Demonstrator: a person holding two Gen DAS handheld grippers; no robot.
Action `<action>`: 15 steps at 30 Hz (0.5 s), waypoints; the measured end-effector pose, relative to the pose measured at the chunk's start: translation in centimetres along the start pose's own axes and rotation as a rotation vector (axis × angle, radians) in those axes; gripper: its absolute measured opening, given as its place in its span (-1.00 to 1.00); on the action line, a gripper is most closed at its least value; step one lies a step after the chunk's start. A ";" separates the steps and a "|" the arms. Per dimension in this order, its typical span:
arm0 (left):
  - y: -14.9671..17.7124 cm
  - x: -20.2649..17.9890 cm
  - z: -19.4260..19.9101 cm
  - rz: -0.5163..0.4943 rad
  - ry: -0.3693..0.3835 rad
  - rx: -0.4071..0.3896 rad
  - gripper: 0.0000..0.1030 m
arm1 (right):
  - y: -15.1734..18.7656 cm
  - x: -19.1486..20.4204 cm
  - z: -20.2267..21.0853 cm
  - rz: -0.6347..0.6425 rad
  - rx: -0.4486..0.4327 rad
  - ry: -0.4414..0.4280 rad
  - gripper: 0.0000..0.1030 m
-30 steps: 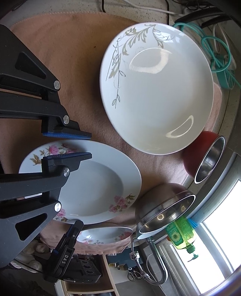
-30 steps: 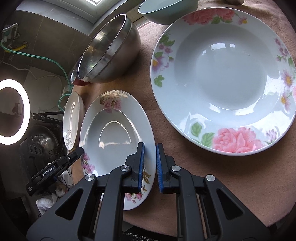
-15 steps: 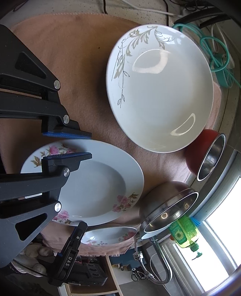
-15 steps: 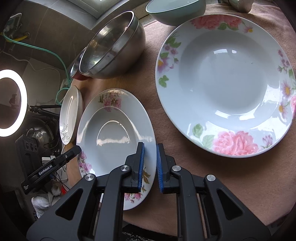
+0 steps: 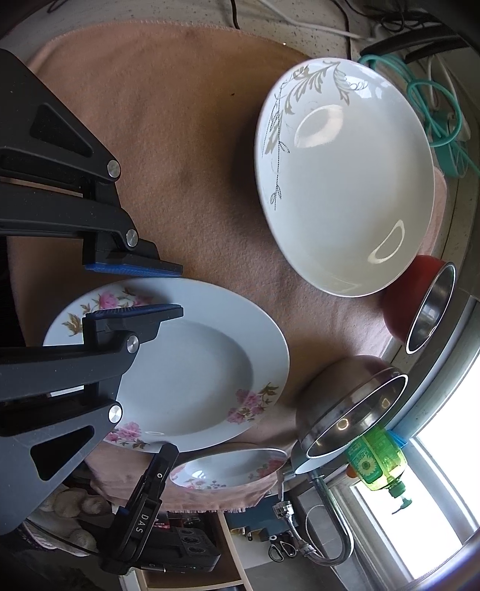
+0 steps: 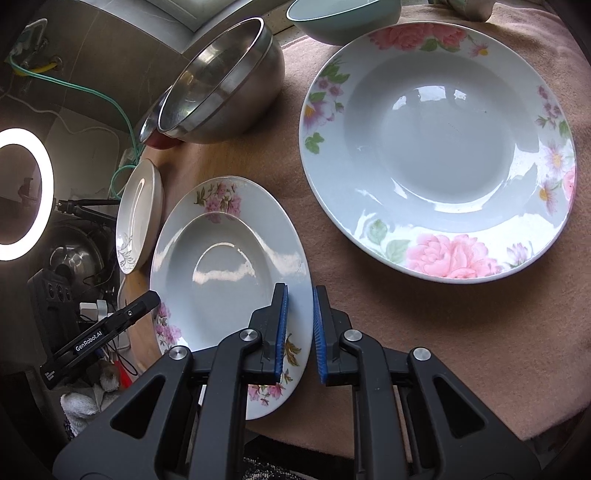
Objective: Organize plates and bowls
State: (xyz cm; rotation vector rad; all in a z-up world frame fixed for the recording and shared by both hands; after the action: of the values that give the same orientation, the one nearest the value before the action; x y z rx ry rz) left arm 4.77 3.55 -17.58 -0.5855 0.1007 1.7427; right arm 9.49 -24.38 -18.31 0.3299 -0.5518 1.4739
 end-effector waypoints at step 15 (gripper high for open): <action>1.8 -0.7 0.0 0.008 -0.002 0.000 -0.75 | 0.8 0.4 -0.6 0.007 0.012 0.001 -0.73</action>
State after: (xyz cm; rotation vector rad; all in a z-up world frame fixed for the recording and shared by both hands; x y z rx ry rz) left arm 3.20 2.49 -17.70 -0.5843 0.1020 1.7511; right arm 8.84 -23.69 -18.72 0.3366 -0.5438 1.4841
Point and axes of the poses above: each gripper's, at about its wrist camera, not at the fingertips, and z roughly against the way its jaws point, x to its left, y to its underside, the point moved 1 cm from there along -z, roughly the way its jaws point, and after that the axes turned 1 degree about x, right-handed, at the moved point
